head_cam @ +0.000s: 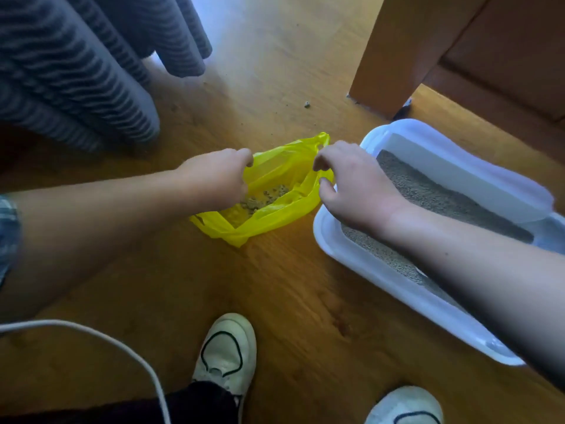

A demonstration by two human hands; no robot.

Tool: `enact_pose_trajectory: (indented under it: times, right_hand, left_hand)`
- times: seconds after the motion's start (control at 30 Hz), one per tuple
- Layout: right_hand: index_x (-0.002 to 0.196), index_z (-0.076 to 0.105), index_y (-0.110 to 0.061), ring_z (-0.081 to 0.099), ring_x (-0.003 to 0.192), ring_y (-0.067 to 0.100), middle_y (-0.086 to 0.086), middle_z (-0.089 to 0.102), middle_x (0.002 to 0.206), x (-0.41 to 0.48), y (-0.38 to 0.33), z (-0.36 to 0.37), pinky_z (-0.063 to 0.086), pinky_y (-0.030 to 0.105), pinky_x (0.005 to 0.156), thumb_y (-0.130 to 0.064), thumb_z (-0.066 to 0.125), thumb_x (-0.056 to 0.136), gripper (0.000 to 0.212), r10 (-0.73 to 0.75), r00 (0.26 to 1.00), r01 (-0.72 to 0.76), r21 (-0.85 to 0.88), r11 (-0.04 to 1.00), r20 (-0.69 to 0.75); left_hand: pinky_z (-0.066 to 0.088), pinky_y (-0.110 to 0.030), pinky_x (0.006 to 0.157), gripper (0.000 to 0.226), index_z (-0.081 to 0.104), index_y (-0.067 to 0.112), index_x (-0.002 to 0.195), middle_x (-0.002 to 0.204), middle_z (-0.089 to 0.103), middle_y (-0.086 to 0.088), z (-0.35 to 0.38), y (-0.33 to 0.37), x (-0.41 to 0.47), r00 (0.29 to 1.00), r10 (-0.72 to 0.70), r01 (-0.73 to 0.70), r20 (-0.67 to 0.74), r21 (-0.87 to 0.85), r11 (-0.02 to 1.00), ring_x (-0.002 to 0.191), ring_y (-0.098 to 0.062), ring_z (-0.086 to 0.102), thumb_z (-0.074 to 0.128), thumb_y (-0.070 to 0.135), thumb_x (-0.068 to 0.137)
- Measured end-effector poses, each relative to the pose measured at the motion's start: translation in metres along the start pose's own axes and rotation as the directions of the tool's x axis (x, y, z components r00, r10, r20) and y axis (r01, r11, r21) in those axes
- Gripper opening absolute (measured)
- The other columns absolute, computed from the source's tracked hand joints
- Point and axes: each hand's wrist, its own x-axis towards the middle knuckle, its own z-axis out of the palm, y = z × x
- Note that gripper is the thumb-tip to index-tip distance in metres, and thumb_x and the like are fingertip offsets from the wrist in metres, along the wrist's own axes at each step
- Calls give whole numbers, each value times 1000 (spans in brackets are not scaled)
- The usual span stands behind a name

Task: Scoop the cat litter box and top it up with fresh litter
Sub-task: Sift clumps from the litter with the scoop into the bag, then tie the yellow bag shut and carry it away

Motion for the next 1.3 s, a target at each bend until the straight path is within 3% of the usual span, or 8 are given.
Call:
enact_pose_trajectory:
  times: [0.13,0.4,0.5,0.7,0.87,1.1,1.2,1.3]
  right_hand:
    - [118,58,-17,51,112,34,11,56,119,44,-4,8,44,45,94,-17,53,87,31,129,983,-103,-195,975,127]
    - [152,17,-8,54,121,43,23,56,134,104,-4,29,43,47,97,-21,45,91,68,528,807,-420,-371,828,264]
    - [146,23,0,58,114,41,24,58,126,99,-7,43,49,41,82,-8,45,88,63,552,777,-487,-266,832,302]
    - [127,53,-27,59,105,36,12,63,118,75,-3,24,50,40,84,-9,46,80,50,353,926,-353,-24,935,133]
    - [111,62,-27,56,95,20,-4,60,101,65,-1,2,40,30,72,-17,56,86,28,316,946,-320,308,896,65]
    - [104,64,-29,49,72,8,-9,53,83,47,7,-20,42,27,65,-19,62,82,24,290,957,-233,562,794,-12]
    - [98,65,-32,56,82,16,2,59,91,48,9,-27,46,34,72,-30,62,77,22,328,945,-252,653,715,5]
    - [87,65,-32,58,75,20,3,61,84,51,11,-30,50,40,66,-13,57,78,23,370,927,-246,642,727,-64]
  left_hand:
    - [48,-40,74,27,45,18,110,117,60,-9,22,-36,-16,981,-189,192,45,-57,980,98,-33,60,55,32,90]
    - [43,-45,99,97,10,0,149,144,42,-25,53,-42,-26,843,-480,532,243,-242,811,127,-40,49,60,58,90]
    - [42,-39,84,76,23,-4,141,124,55,-22,59,-42,-21,874,-441,486,206,-423,765,113,-38,57,63,41,93]
    - [35,-31,59,14,42,17,98,88,51,-1,44,-42,-8,922,-387,335,13,-525,783,73,-17,50,54,15,93]
    - [37,-33,69,12,46,20,90,85,56,-1,25,-31,4,933,-319,177,-169,-556,812,82,-27,55,58,24,91]
    - [42,-39,64,24,43,22,89,83,56,0,-10,-39,-1,844,-173,100,-508,-168,981,75,-26,52,57,41,95]
    - [40,-39,66,19,43,21,90,81,53,1,-19,-38,4,828,-220,124,-515,-213,969,74,-27,50,53,36,97]
    - [37,-37,67,16,43,17,91,75,47,3,-25,-29,11,808,-359,147,-466,-430,890,76,-27,50,53,28,97]
